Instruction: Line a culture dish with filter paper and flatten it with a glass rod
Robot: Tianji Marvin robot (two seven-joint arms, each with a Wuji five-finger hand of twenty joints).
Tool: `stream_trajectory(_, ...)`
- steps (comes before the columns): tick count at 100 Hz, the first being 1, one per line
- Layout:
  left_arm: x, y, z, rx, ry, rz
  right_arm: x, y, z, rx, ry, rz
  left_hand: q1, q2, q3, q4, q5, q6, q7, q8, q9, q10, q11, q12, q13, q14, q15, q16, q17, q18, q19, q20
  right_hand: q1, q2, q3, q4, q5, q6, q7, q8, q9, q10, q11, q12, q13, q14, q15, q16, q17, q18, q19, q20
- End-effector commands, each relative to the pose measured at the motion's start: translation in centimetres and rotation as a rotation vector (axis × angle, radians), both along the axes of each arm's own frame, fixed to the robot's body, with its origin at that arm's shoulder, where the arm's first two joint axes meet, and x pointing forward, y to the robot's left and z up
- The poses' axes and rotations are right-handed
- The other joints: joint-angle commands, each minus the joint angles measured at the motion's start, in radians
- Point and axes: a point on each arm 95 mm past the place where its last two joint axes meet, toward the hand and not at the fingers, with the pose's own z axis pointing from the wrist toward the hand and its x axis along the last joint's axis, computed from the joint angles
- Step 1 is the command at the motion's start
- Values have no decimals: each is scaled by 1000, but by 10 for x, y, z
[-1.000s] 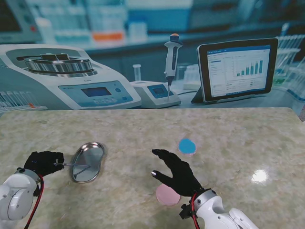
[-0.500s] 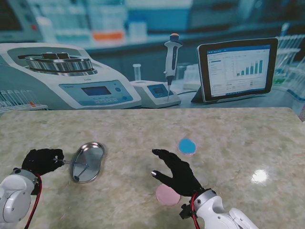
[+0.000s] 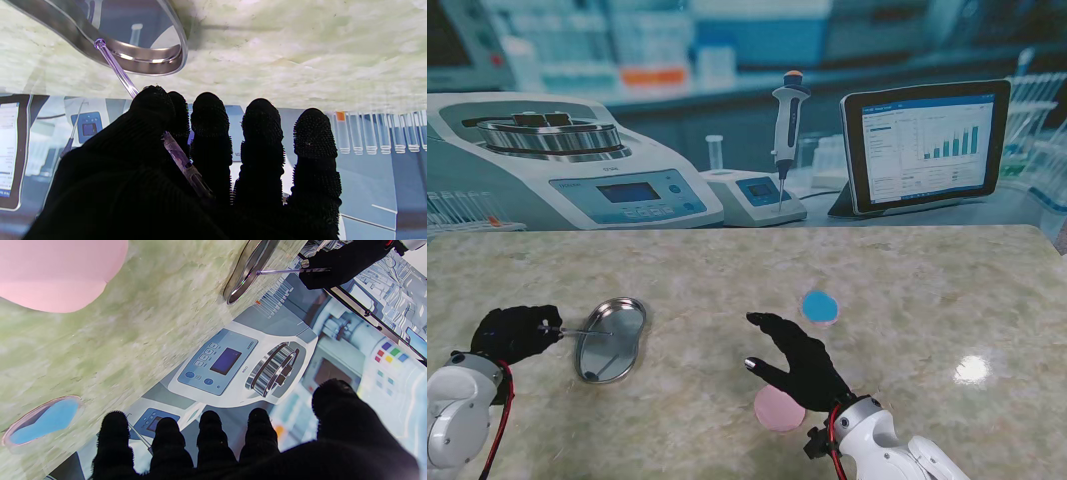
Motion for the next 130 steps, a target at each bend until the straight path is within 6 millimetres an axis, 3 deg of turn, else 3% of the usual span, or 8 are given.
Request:
stream_trajectory(1,-3,-3,2,-15,-11,-9,-2,1,-2,2,10,3,19,18,96,-9,65,-109,138,62,22,-21,37,15,25,11,30,14,1,43,45,39,-9,-16,-6,-25,-1,-14,-1,16,-29,-41,7,8,-14,-37,-17,15,-7,-26,11,19)
stream_trajectory(44,-24,-29,20,-192,-88,-92,-2,-2,2,-8,-43,-29,20,16,100,-9,67,-103,134,70,24,-15,37,16,23,15,31,15,-1,46,44,40,14,-30,5,-20,-7,-16,22,71,-19,-39,61,14,-5,-37,16,22,-2,-22,36,25)
stream_trajectory(65,-35,-55,29,-297,-121,-161,-4,-6,11,-6,-76,-30,25,16,98,-7,68,-100,133,72,23,-12,36,16,23,16,31,15,0,47,45,41,36,-40,17,-14,-22,-23,61,163,-11,-41,114,-3,1,-38,44,14,-1,-20,59,10)
stream_trajectory(96,-49,-101,39,-446,-133,-290,-8,-12,31,-26,-140,20,34,16,91,-4,70,-92,130,73,23,-6,36,16,22,20,32,17,-2,50,43,42,104,-52,47,10,-20,-42,175,193,6,-51,224,5,14,-43,96,19,6,-18,93,-5)
stream_trajectory(104,-51,-110,41,-478,-135,-320,-9,-14,35,-35,-149,41,35,16,89,-3,70,-91,130,73,22,-4,36,16,21,20,32,17,-2,50,43,42,144,-62,66,34,-14,-49,214,172,5,-58,256,6,17,-48,109,14,9,-19,108,-10)
stream_trajectory(113,-53,-119,44,-504,-139,-348,-10,-16,39,-51,-167,63,37,17,86,-2,70,-91,129,73,22,-4,35,16,21,19,31,18,-2,50,43,42,186,-78,113,113,-23,-49,283,112,4,-61,285,-7,19,-50,123,7,13,-18,126,-28)
stream_trajectory(121,-54,-126,46,-520,-142,-368,-11,-17,43,-53,-183,75,39,18,84,-1,70,-90,129,74,23,-1,35,16,21,21,31,18,-2,50,43,43,172,-104,244,192,-15,-59,314,93,6,-65,308,-4,25,-53,131,5,17,-17,137,-37)
stream_trajectory(130,-57,-131,49,-535,-143,-389,-13,-18,48,-45,-202,95,41,17,82,-1,70,-90,129,74,23,-1,35,16,21,20,31,18,-2,50,43,43,146,-128,367,207,17,-97,341,79,21,-69,320,-6,41,-53,140,5,24,-15,147,-41)
